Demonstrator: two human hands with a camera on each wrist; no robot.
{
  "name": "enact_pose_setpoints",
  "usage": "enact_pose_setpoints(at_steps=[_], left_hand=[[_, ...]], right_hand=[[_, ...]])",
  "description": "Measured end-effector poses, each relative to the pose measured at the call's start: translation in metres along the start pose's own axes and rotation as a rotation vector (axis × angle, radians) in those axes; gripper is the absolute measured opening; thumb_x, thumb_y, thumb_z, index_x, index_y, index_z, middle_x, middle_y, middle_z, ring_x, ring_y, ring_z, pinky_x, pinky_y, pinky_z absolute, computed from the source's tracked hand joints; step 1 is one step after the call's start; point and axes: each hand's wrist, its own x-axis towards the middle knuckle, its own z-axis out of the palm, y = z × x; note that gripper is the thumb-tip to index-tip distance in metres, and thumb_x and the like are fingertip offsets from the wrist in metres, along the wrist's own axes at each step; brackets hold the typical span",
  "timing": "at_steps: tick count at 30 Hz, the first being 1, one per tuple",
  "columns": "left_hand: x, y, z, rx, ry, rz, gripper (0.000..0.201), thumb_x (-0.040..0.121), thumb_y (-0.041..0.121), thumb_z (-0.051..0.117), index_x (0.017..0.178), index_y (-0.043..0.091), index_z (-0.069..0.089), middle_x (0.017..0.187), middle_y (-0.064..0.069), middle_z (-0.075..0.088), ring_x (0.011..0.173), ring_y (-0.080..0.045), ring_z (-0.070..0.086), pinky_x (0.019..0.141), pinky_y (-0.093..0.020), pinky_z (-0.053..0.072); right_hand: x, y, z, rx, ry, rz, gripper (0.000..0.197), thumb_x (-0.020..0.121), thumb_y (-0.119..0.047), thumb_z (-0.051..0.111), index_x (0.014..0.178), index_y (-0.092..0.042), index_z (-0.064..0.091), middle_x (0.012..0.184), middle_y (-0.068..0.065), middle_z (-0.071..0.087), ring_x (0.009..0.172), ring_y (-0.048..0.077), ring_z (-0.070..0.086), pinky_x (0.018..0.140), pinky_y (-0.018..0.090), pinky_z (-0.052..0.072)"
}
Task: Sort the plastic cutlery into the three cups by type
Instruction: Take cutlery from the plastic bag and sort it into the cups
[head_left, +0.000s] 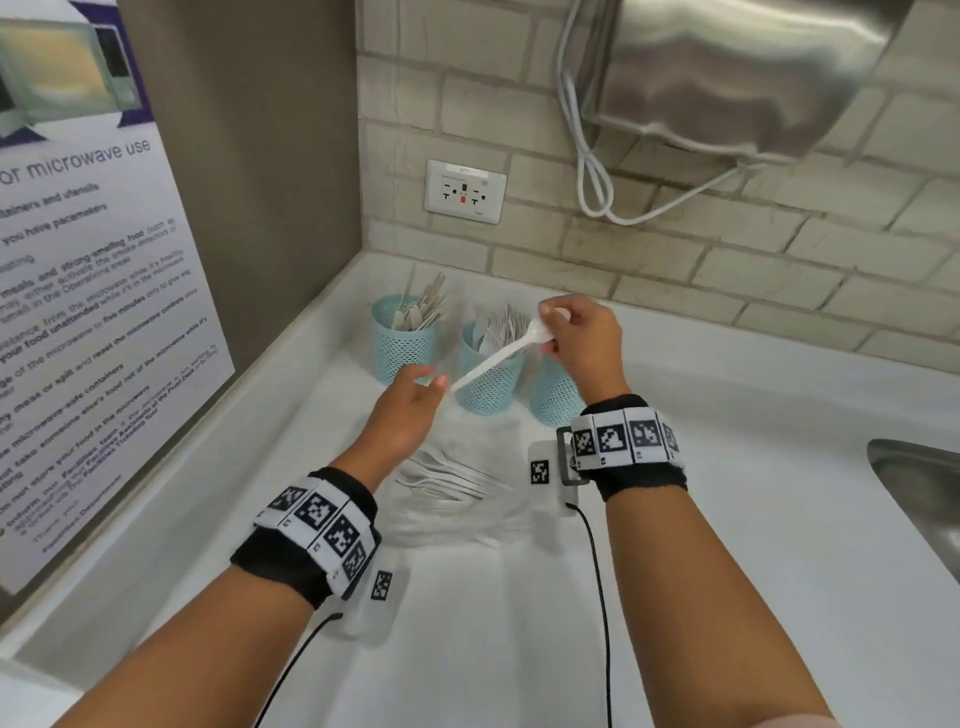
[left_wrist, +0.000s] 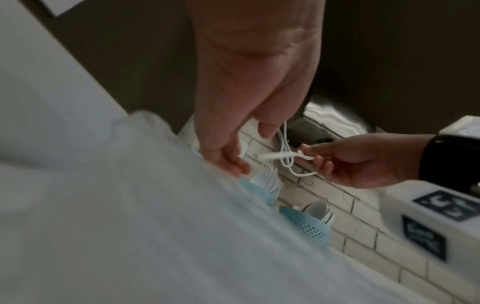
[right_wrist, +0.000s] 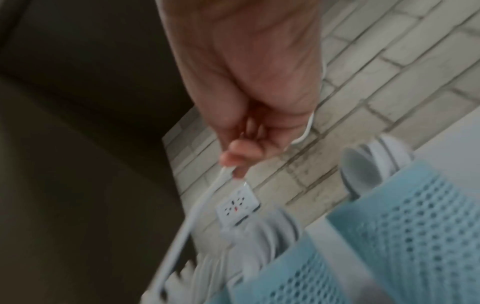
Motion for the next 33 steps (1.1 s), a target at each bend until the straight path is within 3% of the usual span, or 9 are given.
enact_pose_setpoints(at_steps=[3, 6, 10, 14, 17, 20, 23, 26, 33], left_hand=[[-0.002, -0.001, -0.011, 0.527, 0.089, 0.003, 0.040, 0.093, 0.040, 0.051, 0.129, 0.024, 0.046, 0.130, -0.010, 0.046, 0.126, -0.030, 0.034, 0.099, -0.038, 0.034], [-0.002, -0.005, -0.022, 0.795, -0.082, -0.117, 0.025, 0.089, 0.041, 0.056, 0.113, 0.032, 0.057, 0.127, -0.006, 0.042, 0.125, -0.032, 0.035, 0.099, -0.039, 0.035], [-0.002, -0.013, -0.025, 0.755, -0.269, -0.097, 0.017, 0.089, 0.015, 0.058, 0.104, 0.018, 0.066, 0.116, -0.004, 0.059, 0.114, -0.024, 0.055, 0.089, -0.025, 0.041], [-0.005, -0.018, -0.031, 0.660, -0.196, -0.055, 0.030, 0.087, 0.004, 0.059, 0.115, 0.014, 0.064, 0.127, -0.004, 0.057, 0.116, -0.021, 0.054, 0.093, -0.022, 0.039], [-0.006, -0.023, -0.038, 0.595, -0.150, 0.003, 0.034, 0.088, 0.001, 0.054, 0.118, 0.015, 0.062, 0.128, -0.002, 0.056, 0.118, -0.019, 0.052, 0.091, -0.018, 0.035], [-0.005, -0.027, -0.042, 0.532, -0.108, 0.032, 0.039, 0.089, -0.003, 0.050, 0.121, 0.015, 0.060, 0.130, -0.002, 0.057, 0.119, -0.018, 0.053, 0.091, -0.018, 0.036], [-0.003, -0.029, -0.040, 0.493, -0.100, 0.053, 0.042, 0.088, -0.006, 0.049, 0.124, 0.013, 0.059, 0.131, -0.001, 0.057, 0.122, -0.017, 0.051, 0.096, -0.018, 0.035], [-0.004, -0.029, -0.037, 0.484, -0.087, 0.098, 0.044, 0.086, -0.007, 0.048, 0.123, 0.014, 0.059, 0.130, -0.001, 0.058, 0.122, -0.017, 0.051, 0.100, -0.020, 0.034], [-0.009, -0.029, -0.042, 0.468, -0.070, 0.146, 0.042, 0.089, -0.007, 0.045, 0.123, 0.012, 0.060, 0.129, -0.003, 0.058, 0.123, -0.018, 0.051, 0.099, -0.019, 0.033]], right_hand=[[0.008, 0.002, -0.039, -0.112, 0.376, -0.050, 0.021, 0.093, -0.014, 0.051, 0.102, -0.012, 0.070, 0.096, 0.007, 0.071, 0.079, 0.017, 0.063, 0.065, 0.017, 0.041], [0.010, 0.003, -0.058, -0.316, 0.540, -0.115, 0.024, 0.095, -0.023, 0.050, 0.107, -0.014, 0.069, 0.098, 0.010, 0.071, 0.089, 0.025, 0.062, 0.066, 0.022, 0.034], [0.017, 0.019, -0.045, -0.615, 0.428, -0.205, 0.022, 0.091, -0.015, 0.052, 0.101, -0.014, 0.072, 0.087, 0.015, 0.070, 0.082, 0.034, 0.058, 0.063, 0.029, 0.035], [0.015, 0.048, -0.013, -0.851, 0.282, -0.302, 0.020, 0.068, 0.000, 0.060, 0.069, -0.013, 0.075, 0.052, 0.011, 0.062, 0.067, 0.033, 0.056, 0.058, 0.030, 0.032], [0.011, 0.053, -0.001, -0.893, 0.175, -0.249, 0.023, 0.080, -0.004, 0.056, 0.088, -0.014, 0.075, 0.082, 0.013, 0.070, 0.095, 0.035, 0.053, 0.072, 0.034, 0.030], [-0.004, 0.028, 0.008, -0.634, 0.336, -0.421, 0.016, 0.082, -0.009, 0.059, 0.089, -0.011, 0.073, 0.091, 0.008, 0.070, 0.090, 0.030, 0.057, 0.072, 0.031, 0.035], [-0.033, -0.004, 0.022, -0.258, -0.214, -0.309, 0.015, 0.083, -0.001, 0.056, 0.085, -0.004, 0.071, 0.078, 0.003, 0.065, 0.068, 0.013, 0.056, 0.070, 0.024, 0.044], [-0.063, -0.001, 0.051, -0.500, -0.814, -0.174, 0.017, 0.083, -0.001, 0.056, 0.088, -0.004, 0.073, 0.082, 0.003, 0.071, 0.068, 0.010, 0.060, 0.070, 0.016, 0.048], [-0.091, 0.031, 0.084, -0.905, -0.877, -0.249, 0.022, 0.083, -0.022, 0.064, 0.099, -0.007, 0.065, 0.106, 0.009, 0.062, 0.099, 0.026, 0.058, 0.082, 0.033, 0.047]])
